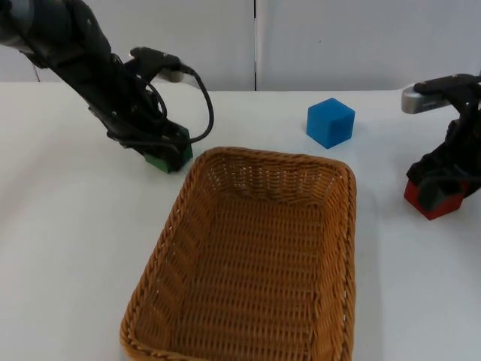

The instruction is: Pick up one cube with each hand and place exactly two cubes into the same basket, leaving the remaining cube outside.

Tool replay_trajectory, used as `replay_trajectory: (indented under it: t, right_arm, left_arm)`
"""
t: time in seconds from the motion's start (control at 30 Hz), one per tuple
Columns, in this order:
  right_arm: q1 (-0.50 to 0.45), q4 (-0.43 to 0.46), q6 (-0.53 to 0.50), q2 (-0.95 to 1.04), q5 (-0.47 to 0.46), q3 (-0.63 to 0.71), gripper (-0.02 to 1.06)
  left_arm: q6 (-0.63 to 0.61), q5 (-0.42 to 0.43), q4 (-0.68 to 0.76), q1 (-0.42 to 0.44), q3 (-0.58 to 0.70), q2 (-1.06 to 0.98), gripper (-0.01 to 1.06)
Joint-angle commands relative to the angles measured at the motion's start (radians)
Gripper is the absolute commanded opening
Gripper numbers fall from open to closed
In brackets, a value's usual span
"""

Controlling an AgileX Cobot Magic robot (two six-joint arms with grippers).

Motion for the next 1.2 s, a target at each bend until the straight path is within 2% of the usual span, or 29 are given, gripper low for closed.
replay_trajectory:
  t: [0.0, 0.13, 0.57, 1.17]
  right_arm:
    - [0.006, -0.004, -0.005, -0.035, -0.005, -0.006, 0.00]
    - [0.006, -0.004, -0.005, -0.085, -0.005, -0.006, 0.00]
    - [0.006, -0.001, -0.009, -0.357, 0.029, -0.006, 0.00]
    - [0.006, 0.022, -0.009, -0.415, 0.057, -0.006, 0.00]
  left_arm:
    - [-0.003, -0.018, -0.003, 0.004, -0.002, -0.057, 0.00]
    - [-0.006, -0.004, -0.001, 0.005, -0.002, -0.109, 0.00]
    - [-0.114, 0.134, 0.001, 0.005, -0.002, -0.306, 0.00]
    - [-0.209, 0.288, -0.003, 0.005, -0.001, -0.398, 0.00]
